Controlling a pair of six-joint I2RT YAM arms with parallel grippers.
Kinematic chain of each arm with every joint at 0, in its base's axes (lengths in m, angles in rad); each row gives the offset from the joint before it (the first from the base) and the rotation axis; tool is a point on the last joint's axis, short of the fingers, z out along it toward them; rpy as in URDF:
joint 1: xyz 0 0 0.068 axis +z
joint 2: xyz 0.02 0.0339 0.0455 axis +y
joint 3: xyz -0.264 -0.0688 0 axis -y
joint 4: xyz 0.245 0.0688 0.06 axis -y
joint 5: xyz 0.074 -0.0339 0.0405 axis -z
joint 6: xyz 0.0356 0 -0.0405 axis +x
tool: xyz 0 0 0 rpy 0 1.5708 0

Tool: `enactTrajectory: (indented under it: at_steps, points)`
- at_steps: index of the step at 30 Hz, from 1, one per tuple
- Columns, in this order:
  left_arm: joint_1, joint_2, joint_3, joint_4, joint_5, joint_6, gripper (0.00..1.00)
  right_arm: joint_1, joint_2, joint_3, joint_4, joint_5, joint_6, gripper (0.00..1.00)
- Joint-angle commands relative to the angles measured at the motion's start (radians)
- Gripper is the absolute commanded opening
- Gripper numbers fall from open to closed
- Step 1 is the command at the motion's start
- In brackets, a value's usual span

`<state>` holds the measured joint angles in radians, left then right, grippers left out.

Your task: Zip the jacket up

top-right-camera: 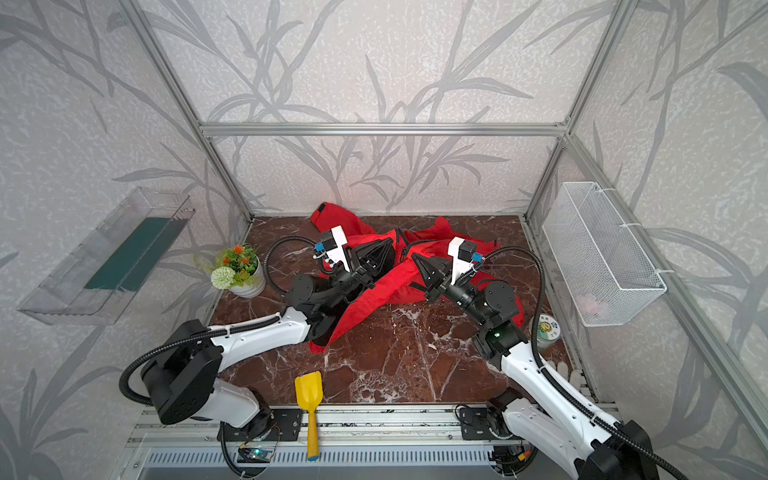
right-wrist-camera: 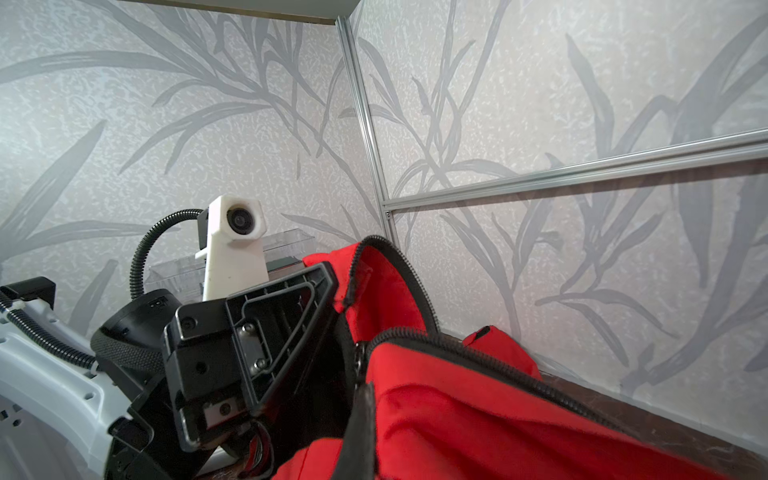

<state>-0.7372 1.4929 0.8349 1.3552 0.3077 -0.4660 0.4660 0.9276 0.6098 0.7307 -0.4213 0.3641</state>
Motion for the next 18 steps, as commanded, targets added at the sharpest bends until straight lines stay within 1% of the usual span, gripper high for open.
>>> enactTrajectory:
  at_steps: [1,6,11,18]
  points:
    - [0.025,-0.044,0.050,0.061,0.017,0.010,0.00,-0.022,0.011,0.055,0.127,-0.057,-0.055,0.00]
    - [0.030,-0.045,0.043,0.061,0.042,0.019,0.00,-0.028,0.042,0.071,0.194,-0.080,-0.060,0.00]
    - [0.032,-0.033,0.042,0.061,0.044,0.009,0.00,-0.029,0.040,0.118,0.112,-0.129,-0.067,0.00]
    - [0.030,-0.014,0.064,0.061,0.059,-0.010,0.00,-0.029,0.057,0.149,0.113,-0.158,-0.025,0.00]
